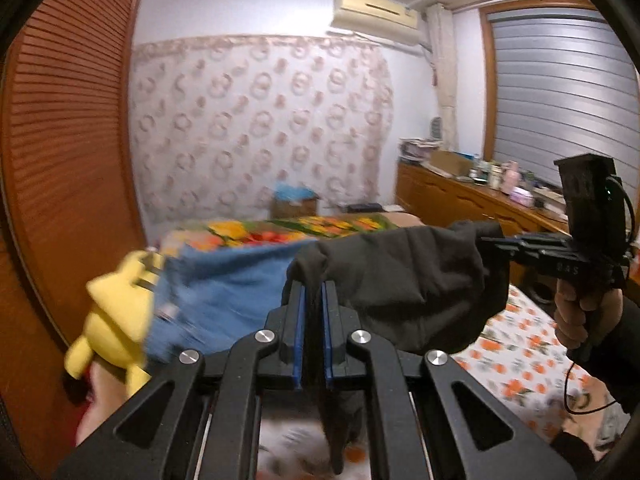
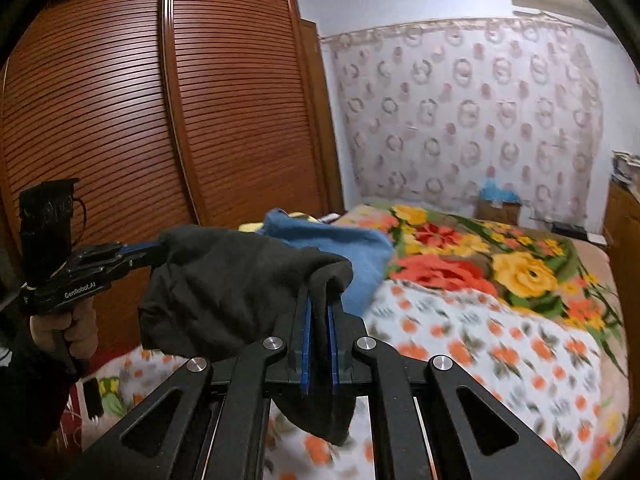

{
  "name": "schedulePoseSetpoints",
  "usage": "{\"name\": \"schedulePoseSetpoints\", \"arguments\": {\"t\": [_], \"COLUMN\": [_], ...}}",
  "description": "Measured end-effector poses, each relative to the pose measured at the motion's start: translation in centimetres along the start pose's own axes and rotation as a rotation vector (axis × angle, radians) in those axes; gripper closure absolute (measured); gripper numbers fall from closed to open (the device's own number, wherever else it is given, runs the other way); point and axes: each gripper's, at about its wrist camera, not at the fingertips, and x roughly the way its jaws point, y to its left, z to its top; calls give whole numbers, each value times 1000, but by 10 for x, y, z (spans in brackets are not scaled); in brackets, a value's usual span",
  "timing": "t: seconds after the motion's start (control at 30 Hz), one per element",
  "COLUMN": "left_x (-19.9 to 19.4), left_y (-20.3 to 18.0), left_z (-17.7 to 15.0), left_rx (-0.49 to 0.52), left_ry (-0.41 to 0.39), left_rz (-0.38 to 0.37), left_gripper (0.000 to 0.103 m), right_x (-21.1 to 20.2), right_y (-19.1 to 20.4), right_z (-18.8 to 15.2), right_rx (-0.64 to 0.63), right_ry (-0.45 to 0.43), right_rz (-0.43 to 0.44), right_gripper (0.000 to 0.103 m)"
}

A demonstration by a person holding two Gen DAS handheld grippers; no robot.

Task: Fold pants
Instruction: 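Lift the dark garment with both grippers and carry it onto the denim pile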

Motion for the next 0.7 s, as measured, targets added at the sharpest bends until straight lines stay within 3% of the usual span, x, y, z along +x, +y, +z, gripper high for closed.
{"name": "schedulePoseSetpoints", "arguments": {"t": [0.1, 0.2, 0.43, 0.6, 0.7], "left_x": [15, 45, 136, 169, 163], "left_y": [28, 59, 105, 126, 123], "left_z": [12, 24, 23, 15, 12], "left_rx": [12, 24, 30, -30, -16], "left_ry": [1, 25, 146, 207, 191], "left_rz": [49, 88, 113, 102, 104], "left_gripper": [95, 95, 94, 82, 74], "right_x": [44, 101, 206, 238, 241], "right_y": [-4, -33, -78, -105, -109], "right_z": [14, 26, 36, 33, 33], "right_rx": [11, 24, 63, 53, 57], "right_ry": [20, 49, 144, 186, 175], "right_rz": [32, 37, -62, -154, -146], "right_gripper": [96, 96, 96, 88, 84]}}
